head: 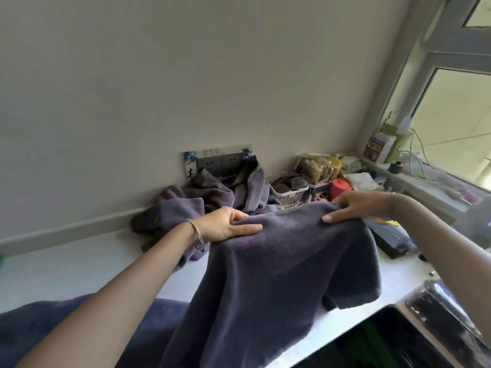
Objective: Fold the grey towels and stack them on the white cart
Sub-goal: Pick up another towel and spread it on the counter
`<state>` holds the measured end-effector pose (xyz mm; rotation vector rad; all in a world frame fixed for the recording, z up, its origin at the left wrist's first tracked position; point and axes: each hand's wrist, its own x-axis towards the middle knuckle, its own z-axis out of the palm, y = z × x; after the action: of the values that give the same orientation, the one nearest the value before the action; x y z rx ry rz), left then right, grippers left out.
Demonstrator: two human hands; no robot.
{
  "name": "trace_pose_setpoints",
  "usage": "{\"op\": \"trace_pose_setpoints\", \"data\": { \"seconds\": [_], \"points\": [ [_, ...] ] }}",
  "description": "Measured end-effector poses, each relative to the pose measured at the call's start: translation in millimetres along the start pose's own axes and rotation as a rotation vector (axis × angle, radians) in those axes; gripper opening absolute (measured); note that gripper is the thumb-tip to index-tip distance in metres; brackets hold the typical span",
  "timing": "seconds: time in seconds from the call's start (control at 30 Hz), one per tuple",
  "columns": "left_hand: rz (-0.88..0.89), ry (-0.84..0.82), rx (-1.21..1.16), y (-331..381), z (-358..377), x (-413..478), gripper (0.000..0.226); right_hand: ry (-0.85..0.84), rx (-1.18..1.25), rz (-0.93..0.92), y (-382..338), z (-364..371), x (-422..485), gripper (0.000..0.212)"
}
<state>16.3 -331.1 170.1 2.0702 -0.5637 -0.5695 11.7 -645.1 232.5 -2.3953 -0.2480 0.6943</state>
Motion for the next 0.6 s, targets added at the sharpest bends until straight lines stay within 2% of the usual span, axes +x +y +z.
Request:
{"op": "trace_pose_setpoints", "data": {
  "seconds": [0.1,0.13,0.23,0.33,0.4,0.5,0.6],
  "points": [
    [-0.012,-0.13,-0.055,2.1,-2.4,22.1,0.032,-0.125,-0.032,0.048,14.5,-24.5,21.0,0.064],
    [-0.015,-0.141,-0.088,3.7,-4.6,30.3,0.025,-0.149,-0.025,0.055,17.4,-33.7,30.4,0.068],
    [-0.053,-0.1,-0.104,-3.8,-12.4,53.2,0.024,-0.208,-0.013,0.051,22.2,-51.1,60.0,0.051],
    [-0.183,-0.007,-0.046,-38.4,-12.3,83.4,0.021,-0.249,-0.085,0.06,33.9,-50.8,105.4,0.026],
    [-0.276,0.059,0.053,-71.6,-5.9,101.5,0.033,-0.264,-0.118,0.061,48.8,-37.0,144.1,0.016],
    [-0.363,0.188,0.24,-124.2,9.4,122.5,0.049,-0.127,-0.183,-0.024,85.7,-9.4,208.0,0.024],
    [-0.409,0.359,0.317,-167.5,27.9,137.2,0.03,0.075,-0.04,-0.078,122.9,17.5,248.4,0.026]
  ]
}}
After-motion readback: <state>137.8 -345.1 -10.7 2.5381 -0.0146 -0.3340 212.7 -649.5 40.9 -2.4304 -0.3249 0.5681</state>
